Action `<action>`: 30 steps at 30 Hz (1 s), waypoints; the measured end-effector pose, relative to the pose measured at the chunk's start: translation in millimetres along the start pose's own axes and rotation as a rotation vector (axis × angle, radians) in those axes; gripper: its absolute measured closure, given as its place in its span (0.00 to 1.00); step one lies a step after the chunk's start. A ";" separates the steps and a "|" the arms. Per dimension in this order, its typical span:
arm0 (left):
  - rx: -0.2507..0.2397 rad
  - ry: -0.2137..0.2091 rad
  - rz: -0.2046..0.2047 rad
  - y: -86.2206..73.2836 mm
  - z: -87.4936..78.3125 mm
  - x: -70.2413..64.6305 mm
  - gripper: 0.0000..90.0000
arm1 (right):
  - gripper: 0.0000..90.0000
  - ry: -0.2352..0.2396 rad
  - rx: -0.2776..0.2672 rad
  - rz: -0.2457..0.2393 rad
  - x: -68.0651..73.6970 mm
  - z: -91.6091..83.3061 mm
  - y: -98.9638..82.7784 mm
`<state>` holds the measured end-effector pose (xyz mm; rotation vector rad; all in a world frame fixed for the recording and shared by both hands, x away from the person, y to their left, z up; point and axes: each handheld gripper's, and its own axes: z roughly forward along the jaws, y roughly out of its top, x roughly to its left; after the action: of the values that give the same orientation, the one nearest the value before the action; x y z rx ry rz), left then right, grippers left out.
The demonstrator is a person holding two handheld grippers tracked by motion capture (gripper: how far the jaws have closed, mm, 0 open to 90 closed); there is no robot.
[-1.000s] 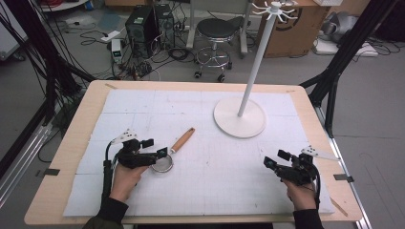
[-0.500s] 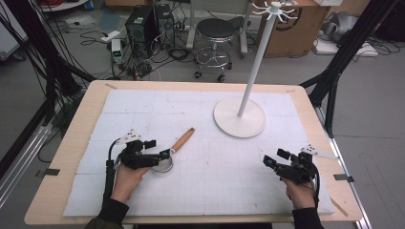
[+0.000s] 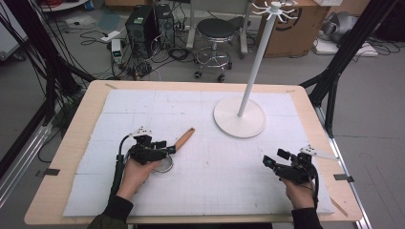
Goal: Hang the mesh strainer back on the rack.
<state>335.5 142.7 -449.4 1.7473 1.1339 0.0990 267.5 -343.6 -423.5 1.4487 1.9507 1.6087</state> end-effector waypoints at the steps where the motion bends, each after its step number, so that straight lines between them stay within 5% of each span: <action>1: 0.006 0.003 0.006 1.7 1.4 -1.1 0.48 | 0.12 -0.001 0.002 0.002 0.0 -0.2 -0.1; 12: 0.116 0.033 0.024 5.4 21.0 -6.5 0.52 | 0.12 -0.014 -0.002 0.003 -1.9 -3.0 -0.6; 19: 0.136 0.016 0.045 5.0 22.2 -8.6 0.57 | 0.12 -0.022 0.005 -0.004 -2.1 -2.7 -0.9; 30: 0.152 0.099 0.105 5.0 24.5 -15.5 0.69 | 0.12 -0.028 0.003 0.003 -2.0 -4.7 -0.7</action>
<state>343.1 114.4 -451.1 1.9555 1.1458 0.1692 264.9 -348.1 -423.2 1.4684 1.9376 1.5790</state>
